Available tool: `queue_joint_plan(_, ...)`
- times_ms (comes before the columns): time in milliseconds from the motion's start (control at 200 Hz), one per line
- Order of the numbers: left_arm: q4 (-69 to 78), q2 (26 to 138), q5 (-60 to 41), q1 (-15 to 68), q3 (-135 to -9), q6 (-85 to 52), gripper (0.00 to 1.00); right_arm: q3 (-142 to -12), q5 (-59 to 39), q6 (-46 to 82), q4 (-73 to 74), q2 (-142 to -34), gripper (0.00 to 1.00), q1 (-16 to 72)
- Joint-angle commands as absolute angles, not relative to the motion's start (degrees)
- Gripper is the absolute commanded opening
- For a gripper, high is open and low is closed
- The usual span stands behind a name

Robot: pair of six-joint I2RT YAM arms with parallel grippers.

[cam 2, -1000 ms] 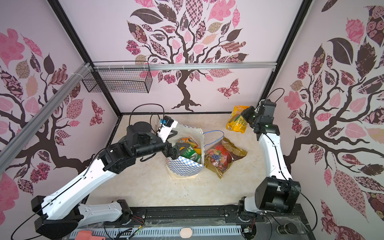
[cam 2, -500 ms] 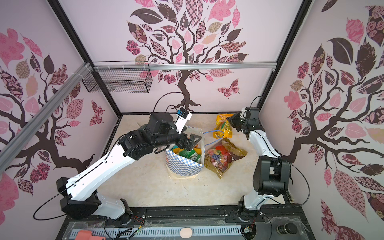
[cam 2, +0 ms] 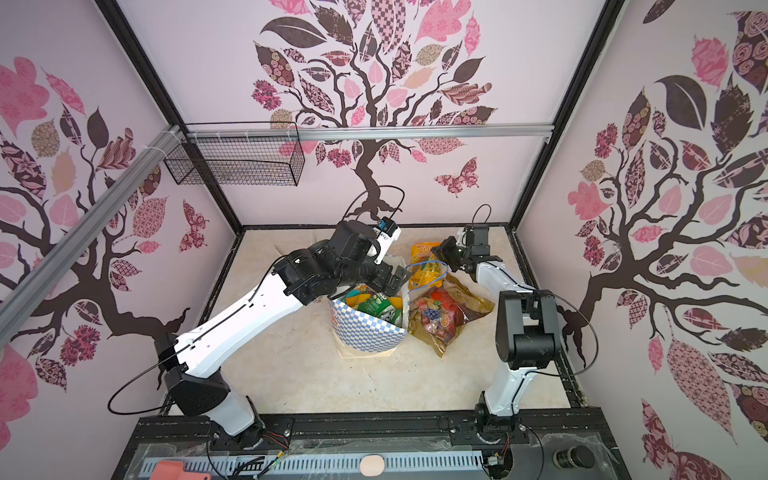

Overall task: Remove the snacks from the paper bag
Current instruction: 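Carry the yellow bag away with the right gripper while the left arm reaches in, then release the yellow bag on the table while the left gripper enters the paper bag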

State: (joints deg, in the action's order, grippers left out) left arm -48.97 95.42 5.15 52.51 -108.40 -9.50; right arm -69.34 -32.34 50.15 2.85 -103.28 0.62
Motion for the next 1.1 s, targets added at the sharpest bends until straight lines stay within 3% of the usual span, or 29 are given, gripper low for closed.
queue_joint_plan(0, -51.1, 95.3, 6.6, 52.6, -110.7, -9.7, 0.99, -68.8, -32.4, 48.4, 3.9, -106.0, 0.06, 0.3)
queue_joint_plan(85, -51.2, 95.1, 6.8, 52.6, -110.7, -10.0, 0.99, -69.1, -31.5, 46.7, 1.0, -107.1, 0.16, 0.3)
queue_joint_plan(190, -51.1, 94.6, 7.4, 52.6, -109.8, -10.6, 0.99, -69.9, -30.3, 45.1, -1.9, -106.8, 0.42, 0.3)
queue_joint_plan(275, -51.3, 94.4, 8.9, 52.6, -108.9, -11.3, 0.98, -70.4, -29.5, 44.0, -3.7, -105.1, 0.55, 0.3)
queue_joint_plan(560, -51.2, 92.8, 6.3, 52.6, -107.8, -12.8, 0.99, -68.9, -25.6, 41.4, -6.4, -88.9, 0.95, 0.3)
queue_joint_plan(640, -51.3, 93.0, 4.5, 52.6, -108.8, -14.0, 0.99, -67.8, -24.8, 41.6, -6.4, -83.0, 0.99, 0.3)
queue_joint_plan(815, -52.9, 94.2, 3.8, 52.6, -112.9, -15.0, 0.96, -67.1, -24.2, 43.6, -4.6, -70.5, 0.99, 0.4)
queue_joint_plan(1095, -65.6, 102.6, 10.8, 52.0, -126.9, -14.2, 0.9, -76.5, -34.7, 39.0, -17.1, -60.4, 1.0, 1.0)
